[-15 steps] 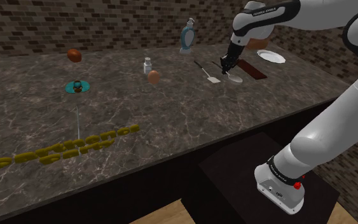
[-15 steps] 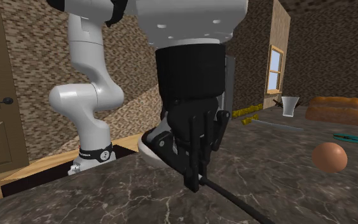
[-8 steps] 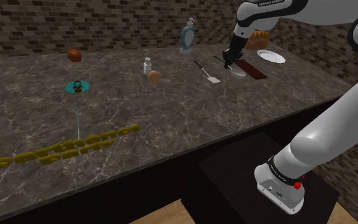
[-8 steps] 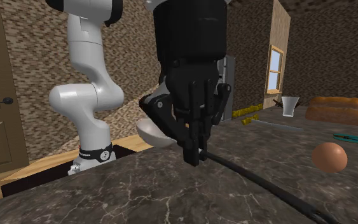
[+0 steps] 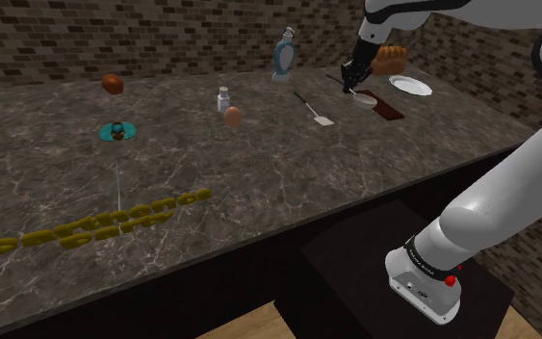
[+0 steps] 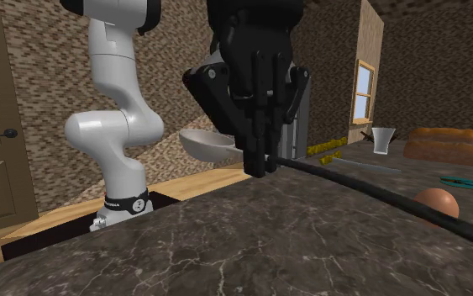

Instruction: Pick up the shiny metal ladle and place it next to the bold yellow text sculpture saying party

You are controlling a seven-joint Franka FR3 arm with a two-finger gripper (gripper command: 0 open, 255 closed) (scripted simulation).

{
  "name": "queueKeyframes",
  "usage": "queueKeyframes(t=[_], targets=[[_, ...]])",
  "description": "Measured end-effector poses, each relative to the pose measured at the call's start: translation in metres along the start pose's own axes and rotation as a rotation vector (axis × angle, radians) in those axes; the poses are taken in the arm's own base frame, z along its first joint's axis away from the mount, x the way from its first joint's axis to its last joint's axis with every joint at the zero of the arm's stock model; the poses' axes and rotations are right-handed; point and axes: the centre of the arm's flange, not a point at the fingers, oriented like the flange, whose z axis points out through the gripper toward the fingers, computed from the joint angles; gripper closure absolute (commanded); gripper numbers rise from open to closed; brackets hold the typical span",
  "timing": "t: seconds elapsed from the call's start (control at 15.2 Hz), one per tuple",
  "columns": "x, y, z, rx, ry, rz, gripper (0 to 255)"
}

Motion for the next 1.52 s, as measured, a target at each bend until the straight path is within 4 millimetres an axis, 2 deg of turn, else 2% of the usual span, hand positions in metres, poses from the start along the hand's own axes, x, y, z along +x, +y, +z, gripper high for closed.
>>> queueKeyframes(t=[0.07,0.2,0.33,0.86,1.52], targets=[[0.0,0.0,-0.003,0.0,0.0,0.0,255],[-0.008,-0.011,-0.003,0.0,0.0,-0.001,255],[-0.015,-0.035,0.001,0.0,0.0,-0.001,255],[-0.066,-0.128,0.01,0.0,0.0,-0.001,255],[-0.12,-0.245,0.024,0.0,0.0,-0.002,255]])
